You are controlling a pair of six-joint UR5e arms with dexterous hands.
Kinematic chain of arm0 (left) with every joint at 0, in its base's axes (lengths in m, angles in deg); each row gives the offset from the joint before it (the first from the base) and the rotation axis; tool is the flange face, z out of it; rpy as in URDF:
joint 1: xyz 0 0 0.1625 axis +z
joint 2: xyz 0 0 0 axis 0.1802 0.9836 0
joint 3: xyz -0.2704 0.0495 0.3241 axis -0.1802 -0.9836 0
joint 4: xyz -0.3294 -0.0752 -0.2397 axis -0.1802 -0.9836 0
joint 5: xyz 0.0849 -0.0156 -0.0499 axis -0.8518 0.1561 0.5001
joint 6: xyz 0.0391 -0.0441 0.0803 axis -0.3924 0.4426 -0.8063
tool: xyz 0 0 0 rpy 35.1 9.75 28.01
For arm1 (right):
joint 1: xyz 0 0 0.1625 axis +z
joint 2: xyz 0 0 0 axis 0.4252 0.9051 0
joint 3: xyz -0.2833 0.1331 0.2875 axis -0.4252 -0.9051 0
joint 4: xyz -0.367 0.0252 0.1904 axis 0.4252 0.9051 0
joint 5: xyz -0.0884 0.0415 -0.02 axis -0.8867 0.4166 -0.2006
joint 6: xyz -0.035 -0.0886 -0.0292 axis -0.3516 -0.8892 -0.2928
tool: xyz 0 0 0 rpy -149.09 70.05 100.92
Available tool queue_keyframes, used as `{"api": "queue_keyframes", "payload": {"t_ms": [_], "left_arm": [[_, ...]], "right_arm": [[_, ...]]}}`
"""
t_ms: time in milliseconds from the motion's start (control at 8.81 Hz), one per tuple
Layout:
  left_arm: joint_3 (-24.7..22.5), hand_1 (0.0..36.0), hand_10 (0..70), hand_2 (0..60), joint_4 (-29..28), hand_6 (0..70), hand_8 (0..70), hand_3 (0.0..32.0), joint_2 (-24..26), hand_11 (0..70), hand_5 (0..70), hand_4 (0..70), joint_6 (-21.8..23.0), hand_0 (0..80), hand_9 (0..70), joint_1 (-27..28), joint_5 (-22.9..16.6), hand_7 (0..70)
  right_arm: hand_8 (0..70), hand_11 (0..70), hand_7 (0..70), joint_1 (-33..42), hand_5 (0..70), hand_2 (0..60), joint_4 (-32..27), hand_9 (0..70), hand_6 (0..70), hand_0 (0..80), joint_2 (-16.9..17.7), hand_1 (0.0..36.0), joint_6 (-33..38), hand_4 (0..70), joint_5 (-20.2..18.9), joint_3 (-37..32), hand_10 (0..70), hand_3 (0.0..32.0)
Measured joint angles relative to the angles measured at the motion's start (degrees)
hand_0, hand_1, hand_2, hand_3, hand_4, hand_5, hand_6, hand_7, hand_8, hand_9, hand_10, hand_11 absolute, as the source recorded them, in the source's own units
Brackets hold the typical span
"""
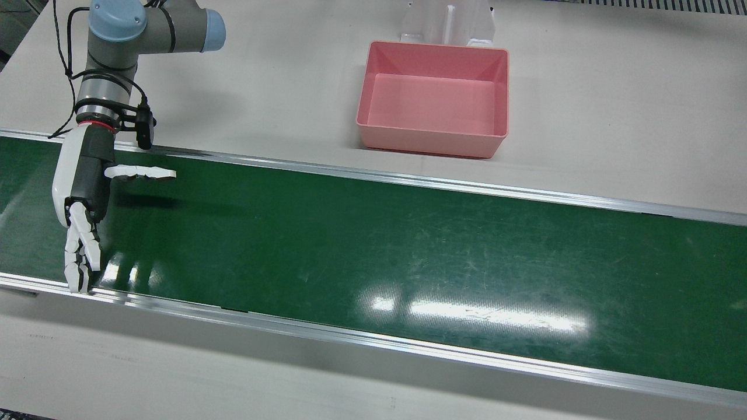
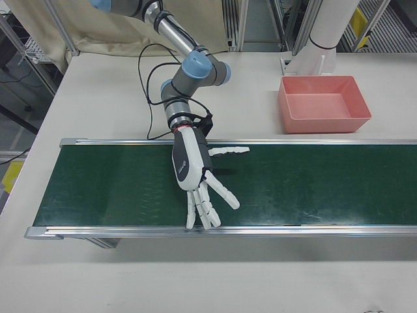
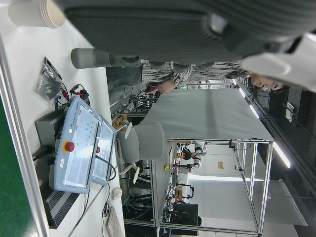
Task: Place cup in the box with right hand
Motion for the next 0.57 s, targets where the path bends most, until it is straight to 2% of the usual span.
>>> {"api": "queue_keyframes", "payload": {"t_ms": [227,567], "left_arm": [[0.0,0.0,0.0,0.0,0.0,0.0,0.0,0.0,0.0,0.0,0.0,0.0,0.0,0.0,0.0,0.0,-0.03,0.0],[0.0,0.0,0.0,0.0,0.0,0.0,0.0,0.0,-0.01,0.0,0.0,0.0,0.0,0.0,0.0,0.0,-0.01,0.0]], "right_arm": [[5.8,0.0,15.9,0.24,3.0,8.8,0.01,8.6,1.3,43.5,-0.16,10.5,0.01,1.5,0.27,-0.05,0.0,20.2],[6.0,0.0,15.6,0.47,3.0,7.1,0.01,8.5,1.1,42.9,-0.49,9.8,-0.03,0.0,0.37,-0.17,0.0,21.8]]}}
